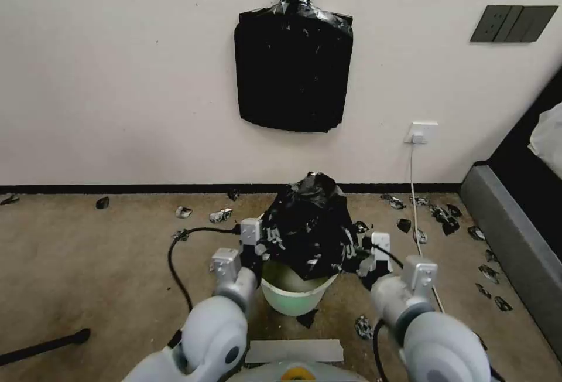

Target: Place a trash bag onto the trash bin.

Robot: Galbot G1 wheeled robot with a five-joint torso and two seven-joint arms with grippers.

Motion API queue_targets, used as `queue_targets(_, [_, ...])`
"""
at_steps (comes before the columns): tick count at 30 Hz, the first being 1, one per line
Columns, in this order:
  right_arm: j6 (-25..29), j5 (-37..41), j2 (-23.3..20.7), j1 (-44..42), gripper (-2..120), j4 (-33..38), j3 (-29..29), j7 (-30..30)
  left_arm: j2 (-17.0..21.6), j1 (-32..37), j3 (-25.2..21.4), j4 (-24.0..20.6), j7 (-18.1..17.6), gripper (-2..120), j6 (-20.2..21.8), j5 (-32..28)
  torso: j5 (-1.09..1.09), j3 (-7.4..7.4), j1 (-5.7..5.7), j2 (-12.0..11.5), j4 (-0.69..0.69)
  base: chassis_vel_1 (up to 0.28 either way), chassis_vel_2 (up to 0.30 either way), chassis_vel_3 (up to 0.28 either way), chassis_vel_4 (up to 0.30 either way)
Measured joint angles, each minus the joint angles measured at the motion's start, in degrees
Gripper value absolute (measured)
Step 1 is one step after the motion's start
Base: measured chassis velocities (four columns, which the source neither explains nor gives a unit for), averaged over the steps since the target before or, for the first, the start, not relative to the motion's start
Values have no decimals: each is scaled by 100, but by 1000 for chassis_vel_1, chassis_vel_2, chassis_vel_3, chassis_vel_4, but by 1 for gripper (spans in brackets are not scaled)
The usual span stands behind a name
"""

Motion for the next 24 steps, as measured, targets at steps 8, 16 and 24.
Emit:
queue_targets(8, [-35, 48, 228, -528, 0, 272, -39, 231, 166, 575, -336, -290, 75, 0, -84, 122, -2, 0, 0, 0, 0, 0, 0, 0, 0])
queue_targets(16, [-37, 491, 518, -537, 0, 474, -45, 464, 483, 774, -586, -617, 18, 0, -98, -34, -1, 0, 0, 0, 0, 0, 0, 0, 0])
queue_targets(24, [36, 973, 669, -345, 0, 214, 355, 885, 481, 708, -551, -507, -13, 0, -94, -71, 0, 0, 0, 0, 0, 0, 0, 0, 0])
